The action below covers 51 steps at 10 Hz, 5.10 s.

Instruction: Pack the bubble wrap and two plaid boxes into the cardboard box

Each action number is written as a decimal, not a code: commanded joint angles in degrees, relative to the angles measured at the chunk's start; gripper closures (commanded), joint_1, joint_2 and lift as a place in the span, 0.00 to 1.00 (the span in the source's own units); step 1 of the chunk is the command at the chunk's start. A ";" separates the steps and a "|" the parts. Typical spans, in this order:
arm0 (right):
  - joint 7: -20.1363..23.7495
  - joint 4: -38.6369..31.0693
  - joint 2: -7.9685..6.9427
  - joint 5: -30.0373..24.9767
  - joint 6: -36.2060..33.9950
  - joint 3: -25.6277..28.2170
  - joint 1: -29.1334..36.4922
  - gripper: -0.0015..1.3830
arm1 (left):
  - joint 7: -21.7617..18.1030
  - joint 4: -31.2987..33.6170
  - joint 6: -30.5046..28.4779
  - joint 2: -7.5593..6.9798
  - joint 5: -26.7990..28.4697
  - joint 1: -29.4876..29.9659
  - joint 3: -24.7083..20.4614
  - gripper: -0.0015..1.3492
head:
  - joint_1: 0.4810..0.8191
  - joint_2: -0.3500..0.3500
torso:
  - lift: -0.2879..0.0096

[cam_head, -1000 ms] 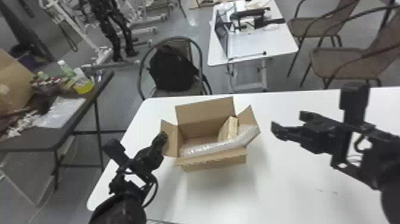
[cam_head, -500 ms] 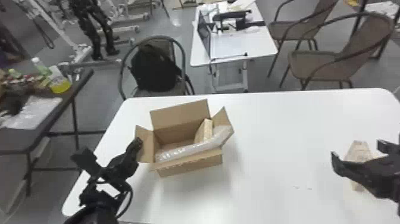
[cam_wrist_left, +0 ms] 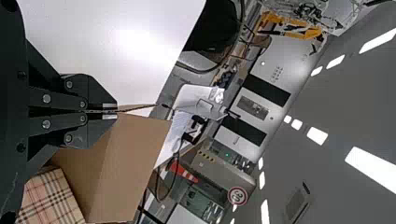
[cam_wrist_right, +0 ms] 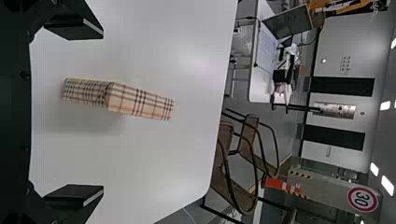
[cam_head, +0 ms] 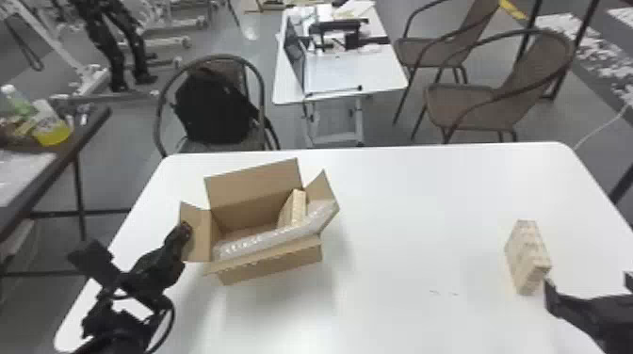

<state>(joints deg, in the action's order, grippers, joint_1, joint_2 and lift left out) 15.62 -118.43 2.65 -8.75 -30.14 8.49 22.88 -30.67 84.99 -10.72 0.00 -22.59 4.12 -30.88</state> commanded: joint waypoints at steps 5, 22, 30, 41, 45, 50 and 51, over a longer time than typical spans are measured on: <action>1.25 22.27 0.69 0.83 13.71 1.09 -9.44 0.09 | 0.00 0.00 -0.26 0.15 0.00 0.01 0.11 0.90 | 0.63 0.66 | 0.80; 6.26 18.14 1.57 14.46 18.10 -17.90 -21.04 0.75 | 0.09 -0.62 -0.88 0.15 0.00 -0.61 0.91 0.90 | 0.63 0.84 | 0.80; 34.74 51.37 -2.12 34.41 3.86 -31.61 -42.31 0.75 | 0.09 -2.20 -1.05 0.15 -0.79 -2.54 5.65 0.90 | 0.63 1.00 | 0.80; 20.59 27.72 3.24 18.15 14.41 -15.96 -23.32 0.10 | 1.58 -2.11 1.67 0.15 -2.29 -2.02 2.93 0.90 | 0.63 1.00 | 0.80; 17.25 19.37 6.49 21.40 10.98 -9.37 -13.30 0.10 | 25.66 -3.17 20.83 0.15 -4.22 -0.96 -4.54 0.90 | 0.63 1.00 | 0.80; 18.48 20.25 6.41 22.10 9.75 -9.64 -14.27 0.10 | 47.55 -15.47 42.54 0.15 -11.78 -4.83 4.51 0.84 | 0.63 1.00 | 0.80; 18.65 20.34 6.32 22.19 9.84 -9.72 -14.36 0.10 | 47.72 -15.91 43.51 0.15 -13.01 -4.65 5.65 0.44 | 0.63 1.00 | 0.80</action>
<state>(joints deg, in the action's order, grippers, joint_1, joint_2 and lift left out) 34.22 -98.13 9.04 13.40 -20.31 -1.19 8.61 17.11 69.46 32.07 0.00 -34.91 -0.60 -26.05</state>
